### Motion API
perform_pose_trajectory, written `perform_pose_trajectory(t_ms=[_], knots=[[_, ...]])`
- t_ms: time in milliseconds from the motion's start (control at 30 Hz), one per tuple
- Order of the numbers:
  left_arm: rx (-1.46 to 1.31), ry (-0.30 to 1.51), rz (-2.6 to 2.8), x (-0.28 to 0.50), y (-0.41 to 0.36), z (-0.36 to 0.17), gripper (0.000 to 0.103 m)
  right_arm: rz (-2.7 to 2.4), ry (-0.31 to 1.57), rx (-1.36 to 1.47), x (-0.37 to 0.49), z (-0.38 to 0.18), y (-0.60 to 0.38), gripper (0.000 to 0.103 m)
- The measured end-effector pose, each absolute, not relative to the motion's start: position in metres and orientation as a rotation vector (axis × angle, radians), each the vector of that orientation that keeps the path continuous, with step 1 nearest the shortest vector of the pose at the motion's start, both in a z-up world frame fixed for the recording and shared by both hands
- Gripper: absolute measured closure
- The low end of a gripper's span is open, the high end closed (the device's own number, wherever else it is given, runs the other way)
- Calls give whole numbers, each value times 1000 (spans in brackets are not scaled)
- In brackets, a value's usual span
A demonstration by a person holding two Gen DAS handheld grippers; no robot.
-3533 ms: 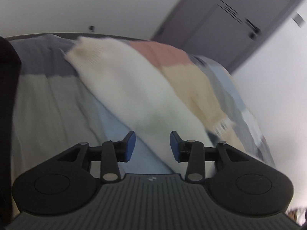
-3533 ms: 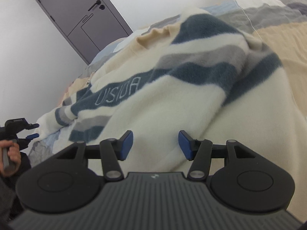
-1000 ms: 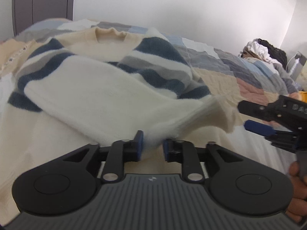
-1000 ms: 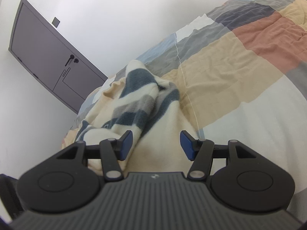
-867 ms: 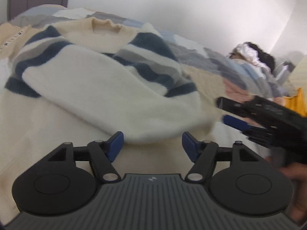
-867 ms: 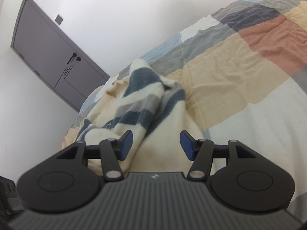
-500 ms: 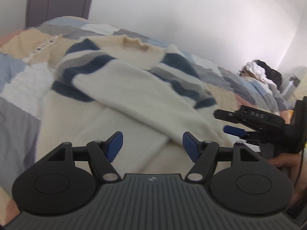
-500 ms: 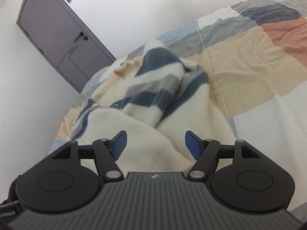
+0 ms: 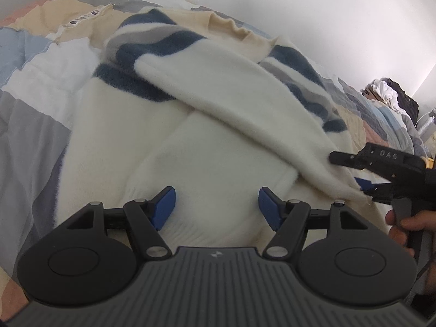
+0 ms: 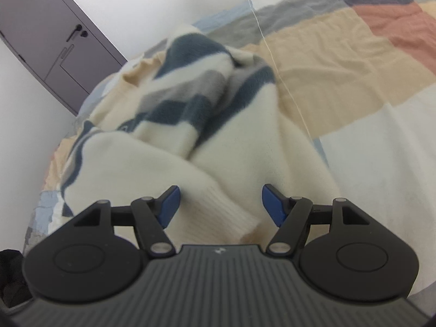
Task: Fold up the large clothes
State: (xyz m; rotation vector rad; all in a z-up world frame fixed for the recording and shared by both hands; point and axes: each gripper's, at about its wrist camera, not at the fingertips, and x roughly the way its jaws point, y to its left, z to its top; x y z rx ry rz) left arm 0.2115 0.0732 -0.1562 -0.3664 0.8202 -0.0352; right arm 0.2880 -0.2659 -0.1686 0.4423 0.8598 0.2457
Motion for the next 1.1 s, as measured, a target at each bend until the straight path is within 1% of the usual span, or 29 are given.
perform_pose_trajectory(t_ms=[67, 100, 133, 200, 233, 267, 300, 500, 633, 700, 767, 800, 833, 867, 900, 933, 967, 1000, 1033, 1100], knots=[[-388, 818, -34, 209, 76, -155, 30, 282, 865, 430, 287, -171, -260, 34], [-402, 815, -34, 208, 78, -154, 30, 281, 864, 415, 286, -171, -257, 43], [-415, 813, -33, 207, 80, -152, 30, 276, 862, 396, 285, -170, -255, 47], [-449, 803, -31, 204, 85, -149, 30, 278, 855, 401, 284, -168, -256, 71], [-469, 799, -30, 201, 87, -147, 30, 282, 851, 416, 283, -167, -258, 77], [-493, 794, -28, 199, 90, -144, 30, 289, 843, 432, 282, -165, -260, 85], [-517, 785, -28, 196, 93, -141, 30, 296, 832, 446, 280, -162, -262, 89], [-579, 749, 14, 181, 112, -126, 30, 272, 678, 393, 266, -129, -270, 91], [-594, 735, 66, 179, 124, -125, 30, 180, 735, 333, 278, -143, -270, 90], [-596, 740, 102, 180, 130, -127, 30, 172, 781, 372, 282, -152, -273, 88], [-611, 746, 136, 178, 136, -131, 30, 163, 788, 400, 281, -152, -278, 84], [-627, 746, 152, 175, 140, -133, 30, 162, 781, 410, 279, -150, -281, 77], [-650, 741, 167, 172, 145, -134, 30, 153, 772, 418, 275, -147, -283, 73], [-680, 732, 182, 168, 149, -135, 30, 139, 762, 427, 271, -144, -287, 61], [-710, 722, 193, 164, 153, -134, 30, 121, 751, 436, 267, -142, -291, 43], [-736, 715, 200, 160, 157, -133, 29, 102, 739, 450, 263, -139, -296, 34], [-749, 711, 209, 157, 159, -131, 29, 83, 728, 469, 258, -137, -302, 22], [-756, 711, 220, 154, 161, -131, 29, 67, 724, 486, 254, -136, -307, 21], [-765, 711, 233, 150, 163, -131, 29, 46, 732, 496, 252, -136, -312, 22], [-784, 715, 253, 145, 166, -133, 29, -9, 769, 512, 249, -139, -322, 22]])
